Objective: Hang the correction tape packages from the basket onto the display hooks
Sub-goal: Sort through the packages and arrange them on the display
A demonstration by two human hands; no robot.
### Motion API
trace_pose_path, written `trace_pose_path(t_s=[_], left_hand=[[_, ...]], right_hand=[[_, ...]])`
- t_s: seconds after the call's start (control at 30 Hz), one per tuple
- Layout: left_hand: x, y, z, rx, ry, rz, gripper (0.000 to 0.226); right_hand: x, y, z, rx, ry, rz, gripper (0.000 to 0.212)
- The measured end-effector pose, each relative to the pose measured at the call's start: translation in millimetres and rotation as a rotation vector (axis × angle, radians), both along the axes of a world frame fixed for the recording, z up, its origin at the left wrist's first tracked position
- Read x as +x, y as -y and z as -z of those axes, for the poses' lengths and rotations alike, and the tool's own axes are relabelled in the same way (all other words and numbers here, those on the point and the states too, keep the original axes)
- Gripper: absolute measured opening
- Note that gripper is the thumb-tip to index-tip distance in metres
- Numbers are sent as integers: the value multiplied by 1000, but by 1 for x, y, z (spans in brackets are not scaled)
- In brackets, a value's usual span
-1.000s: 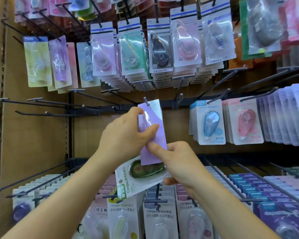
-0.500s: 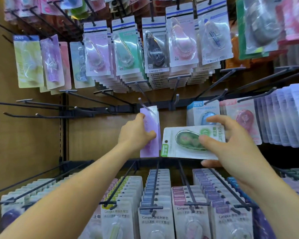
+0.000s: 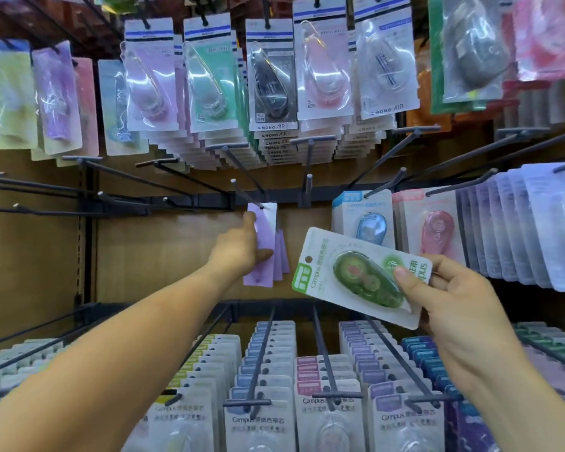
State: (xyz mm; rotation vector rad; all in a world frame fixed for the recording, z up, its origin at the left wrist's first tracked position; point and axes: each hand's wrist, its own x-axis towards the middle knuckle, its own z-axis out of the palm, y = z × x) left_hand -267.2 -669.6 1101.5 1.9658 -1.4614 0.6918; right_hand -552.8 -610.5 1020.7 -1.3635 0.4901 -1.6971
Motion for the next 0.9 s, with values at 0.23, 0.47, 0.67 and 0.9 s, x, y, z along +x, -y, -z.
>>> trace_pose_path(t_s=[0.23, 0.47, 0.67, 0.9], left_hand=[[-31, -67, -5, -20, 115, 130, 38], [-73, -113, 8, -9, -522, 1024, 27], [-83, -121, 5, -149, -514, 990, 12], [-89, -129, -10, -257, -481, 974, 4]], right_hand=[[-1, 2, 0, -38, -32, 61, 10], [11, -2, -1, -3, -249, 17, 20], [14, -11, -5, 77, -306, -170, 15], [17, -19, -8, 19, -244, -278, 24]])
